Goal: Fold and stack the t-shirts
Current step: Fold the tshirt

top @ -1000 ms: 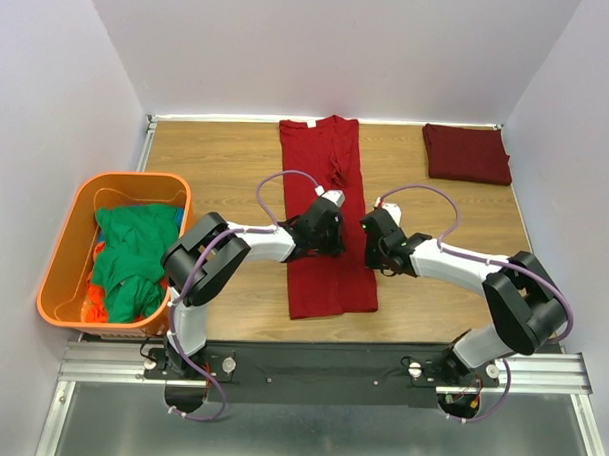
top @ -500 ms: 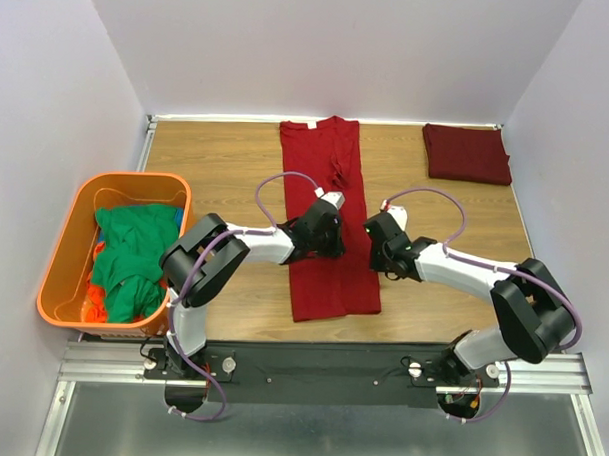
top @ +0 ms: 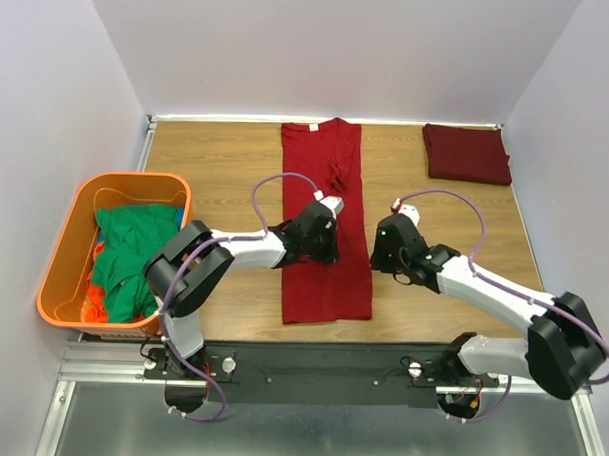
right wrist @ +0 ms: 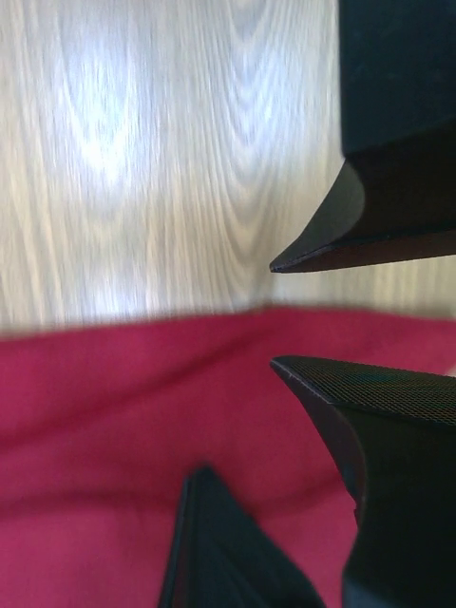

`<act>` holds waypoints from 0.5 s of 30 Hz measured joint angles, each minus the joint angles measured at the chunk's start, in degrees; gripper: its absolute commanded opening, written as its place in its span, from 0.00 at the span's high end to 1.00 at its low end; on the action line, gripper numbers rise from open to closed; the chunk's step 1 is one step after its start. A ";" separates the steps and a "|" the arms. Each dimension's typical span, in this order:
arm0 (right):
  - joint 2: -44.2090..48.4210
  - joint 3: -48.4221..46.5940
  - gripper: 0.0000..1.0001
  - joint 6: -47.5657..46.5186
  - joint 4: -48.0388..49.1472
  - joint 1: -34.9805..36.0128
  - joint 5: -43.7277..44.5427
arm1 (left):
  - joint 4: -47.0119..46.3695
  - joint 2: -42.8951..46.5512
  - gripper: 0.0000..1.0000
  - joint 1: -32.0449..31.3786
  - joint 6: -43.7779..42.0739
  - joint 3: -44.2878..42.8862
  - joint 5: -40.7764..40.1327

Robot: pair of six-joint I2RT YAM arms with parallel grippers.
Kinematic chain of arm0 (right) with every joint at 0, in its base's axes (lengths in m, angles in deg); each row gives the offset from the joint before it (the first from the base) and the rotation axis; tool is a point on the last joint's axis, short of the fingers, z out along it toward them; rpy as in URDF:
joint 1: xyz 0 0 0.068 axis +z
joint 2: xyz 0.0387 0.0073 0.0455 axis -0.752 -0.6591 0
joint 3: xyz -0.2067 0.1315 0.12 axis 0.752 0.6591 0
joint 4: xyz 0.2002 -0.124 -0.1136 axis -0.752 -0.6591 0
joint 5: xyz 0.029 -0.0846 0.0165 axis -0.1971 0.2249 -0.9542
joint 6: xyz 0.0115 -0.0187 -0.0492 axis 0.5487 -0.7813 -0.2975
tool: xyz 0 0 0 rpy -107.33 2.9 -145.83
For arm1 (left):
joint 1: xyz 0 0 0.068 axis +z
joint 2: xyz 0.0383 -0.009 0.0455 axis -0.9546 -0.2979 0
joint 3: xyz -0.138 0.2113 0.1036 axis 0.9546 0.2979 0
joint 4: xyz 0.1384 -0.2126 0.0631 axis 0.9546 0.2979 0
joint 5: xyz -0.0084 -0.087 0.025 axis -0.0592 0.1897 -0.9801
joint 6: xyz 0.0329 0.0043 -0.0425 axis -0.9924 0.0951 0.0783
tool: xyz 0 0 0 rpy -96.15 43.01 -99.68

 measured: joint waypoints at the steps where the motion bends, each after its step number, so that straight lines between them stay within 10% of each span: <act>1: 1.05 0.00 0.52 0.24 -0.04 0.00 -0.96 | 0.48 0.94 0.84 -0.07 -0.48 0.07 0.24; 15: 9.18 7.96 0.69 6.69 0.87 1.33 -18.40 | 4.31 23.04 1.00 -0.39 6.25 13.81 -0.09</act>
